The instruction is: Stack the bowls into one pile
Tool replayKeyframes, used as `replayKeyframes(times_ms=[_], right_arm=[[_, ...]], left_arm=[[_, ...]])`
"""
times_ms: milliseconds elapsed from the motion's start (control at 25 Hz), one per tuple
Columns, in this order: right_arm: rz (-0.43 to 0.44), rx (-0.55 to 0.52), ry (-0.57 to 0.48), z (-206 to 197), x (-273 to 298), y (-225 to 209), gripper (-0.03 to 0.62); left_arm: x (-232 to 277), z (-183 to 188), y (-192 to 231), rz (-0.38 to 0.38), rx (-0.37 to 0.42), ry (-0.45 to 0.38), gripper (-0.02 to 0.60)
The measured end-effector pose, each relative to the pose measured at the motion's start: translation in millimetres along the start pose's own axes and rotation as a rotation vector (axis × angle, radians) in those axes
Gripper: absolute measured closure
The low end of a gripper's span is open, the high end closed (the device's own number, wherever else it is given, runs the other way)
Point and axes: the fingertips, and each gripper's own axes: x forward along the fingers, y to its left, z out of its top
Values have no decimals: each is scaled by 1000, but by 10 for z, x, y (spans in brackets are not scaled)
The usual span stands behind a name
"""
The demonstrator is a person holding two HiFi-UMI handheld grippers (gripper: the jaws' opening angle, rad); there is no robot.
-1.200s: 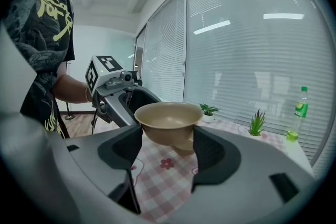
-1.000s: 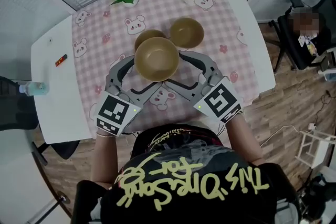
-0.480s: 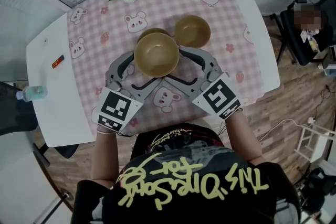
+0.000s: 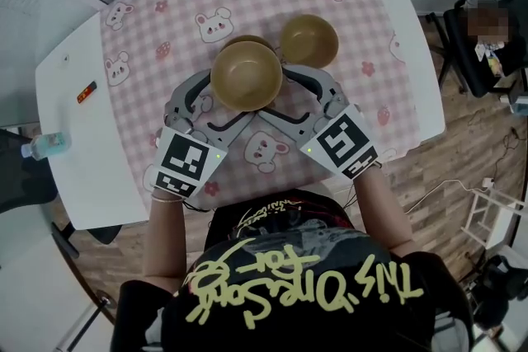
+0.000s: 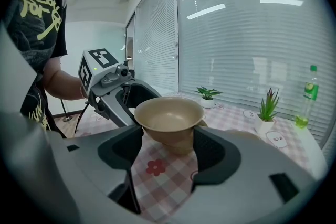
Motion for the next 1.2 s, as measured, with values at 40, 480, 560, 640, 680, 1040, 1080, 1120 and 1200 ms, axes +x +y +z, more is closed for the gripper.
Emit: replayKeyframes(times_ms=[40,480,560,640,680,1040,1080,1120,1200], right_arm=[[1,2,4,-15,16,-3,286],[-3,21,32,-52,115,-81,286],[-4,27,41,-74,126,-93,286],[-7,29,48,-85,135,-111,285],[-7,29,49,-88,139,-118,286],[14,60,55,-165,180,-120,286],[12,63,52,-168,182,-121,286],[11,65,51,-168,184,-123,286],[11,68,49,-165,183,-126,286]], left_arm=[[10,-17,7,1,0,3,191],[89,-62,100,-6,-5,17,190],[109,-69,104,-6,8,23,188],[133,-77,107,-9,18,32,183],[145,-88,105,-12,24,40,176],[192,-208,88,-21,69,93,164],[197,-213,90,-20,71,95,164],[202,-221,93,-19,72,97,164],[212,-237,98,-17,79,104,164]])
